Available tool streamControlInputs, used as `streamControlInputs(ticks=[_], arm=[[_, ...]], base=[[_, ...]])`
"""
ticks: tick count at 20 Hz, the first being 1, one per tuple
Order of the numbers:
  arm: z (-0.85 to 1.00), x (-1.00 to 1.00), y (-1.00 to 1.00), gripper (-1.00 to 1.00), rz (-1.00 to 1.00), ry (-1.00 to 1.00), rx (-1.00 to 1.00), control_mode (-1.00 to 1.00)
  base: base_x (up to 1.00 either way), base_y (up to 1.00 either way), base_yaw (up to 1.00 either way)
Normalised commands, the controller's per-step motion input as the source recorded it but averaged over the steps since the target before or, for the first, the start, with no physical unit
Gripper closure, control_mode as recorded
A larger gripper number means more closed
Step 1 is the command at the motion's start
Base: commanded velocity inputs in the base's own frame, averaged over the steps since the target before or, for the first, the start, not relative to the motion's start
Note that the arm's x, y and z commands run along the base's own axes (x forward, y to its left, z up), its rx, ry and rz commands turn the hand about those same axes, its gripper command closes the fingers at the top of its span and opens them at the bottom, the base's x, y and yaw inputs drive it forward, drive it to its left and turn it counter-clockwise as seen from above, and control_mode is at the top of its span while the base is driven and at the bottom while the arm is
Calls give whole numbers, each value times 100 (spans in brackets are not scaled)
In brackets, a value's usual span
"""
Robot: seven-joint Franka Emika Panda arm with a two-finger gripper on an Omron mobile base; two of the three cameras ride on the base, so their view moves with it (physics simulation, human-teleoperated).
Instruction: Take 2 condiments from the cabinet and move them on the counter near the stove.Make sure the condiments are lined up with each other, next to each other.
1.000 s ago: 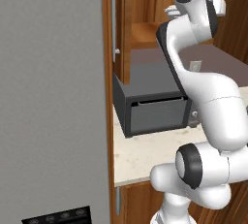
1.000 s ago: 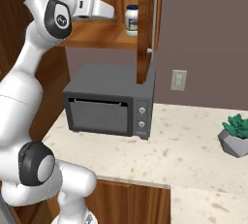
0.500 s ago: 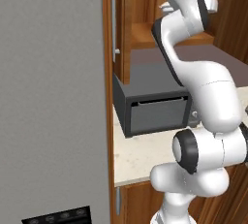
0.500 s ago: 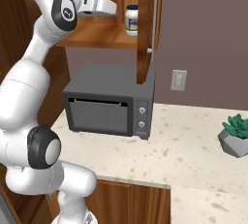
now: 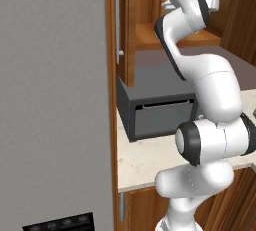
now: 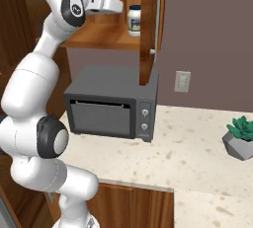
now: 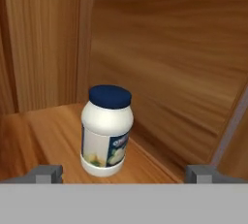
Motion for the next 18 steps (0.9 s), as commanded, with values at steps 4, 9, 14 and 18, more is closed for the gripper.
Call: streamControlInputs(ticks=[4, 9, 14, 18], arm=[[0, 33, -15, -100, -3, -4, 1, -100], [0, 32, -10, -100, -3, -2, 2, -100], [0, 29, -18, -100, -5, 0, 0, -100], [0, 19, -31, -100, -7, 0, 0, -100]], base=[[0, 0, 0], [0, 0, 0], [0, 0, 0], [0, 0, 0]])
